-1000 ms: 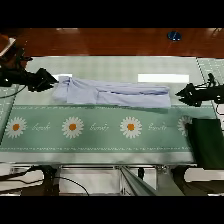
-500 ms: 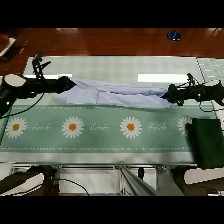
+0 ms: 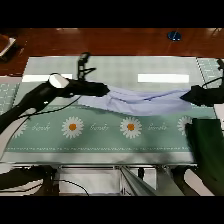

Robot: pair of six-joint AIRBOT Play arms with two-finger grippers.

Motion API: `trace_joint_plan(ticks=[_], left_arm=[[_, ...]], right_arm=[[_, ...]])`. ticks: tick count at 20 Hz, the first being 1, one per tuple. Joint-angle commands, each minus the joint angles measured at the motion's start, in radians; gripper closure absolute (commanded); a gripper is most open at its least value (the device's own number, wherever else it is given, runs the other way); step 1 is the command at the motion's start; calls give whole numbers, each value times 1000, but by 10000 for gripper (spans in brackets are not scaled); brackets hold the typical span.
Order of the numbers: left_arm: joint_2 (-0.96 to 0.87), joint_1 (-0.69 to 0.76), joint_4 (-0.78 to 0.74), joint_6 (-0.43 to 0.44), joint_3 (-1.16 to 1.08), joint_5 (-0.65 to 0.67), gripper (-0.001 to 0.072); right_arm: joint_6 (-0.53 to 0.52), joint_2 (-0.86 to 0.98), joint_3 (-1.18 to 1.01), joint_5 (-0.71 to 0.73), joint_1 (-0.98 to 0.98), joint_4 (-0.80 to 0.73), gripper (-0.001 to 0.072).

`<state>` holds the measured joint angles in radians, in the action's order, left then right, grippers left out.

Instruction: Fold the shirts.

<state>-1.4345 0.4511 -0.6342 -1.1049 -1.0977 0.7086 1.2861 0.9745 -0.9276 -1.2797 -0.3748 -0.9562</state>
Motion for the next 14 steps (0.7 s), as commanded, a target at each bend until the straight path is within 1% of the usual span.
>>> trace_joint_plan(ticks=[1, 2, 3, 5, 7, 9, 11, 13, 14], left_arm=[[-240, 158, -6, -140, -256, 227, 690], [-319, 197, -13, -145, -354, 291, 690], [-383, 232, -50, -195, -437, 316, 690], [-484, 302, -134, -307, -572, 318, 690], [-550, 373, -137, -358, -648, 321, 690], [-591, 444, -137, -386, -677, 321, 689], [-607, 502, -136, -387, -688, 324, 689], [-605, 520, -137, -381, -705, 326, 689], [-598, 505, -137, -381, -718, 328, 689]], right_arm=[[56, -293, 56, -85, -9, -52, 690], [79, -344, 56, -95, -9, -47, 689], [91, -384, 56, -106, -8, -43, 689], [118, -438, 56, -123, -9, -39, 689], [134, -461, 56, -125, -9, -23, 689], [135, -461, 56, -123, -8, 26, 689], [134, -461, 56, -124, -8, 55, 689], [134, -461, 56, -130, -8, 57, 690], [135, -461, 56, -130, -8, 60, 690]])
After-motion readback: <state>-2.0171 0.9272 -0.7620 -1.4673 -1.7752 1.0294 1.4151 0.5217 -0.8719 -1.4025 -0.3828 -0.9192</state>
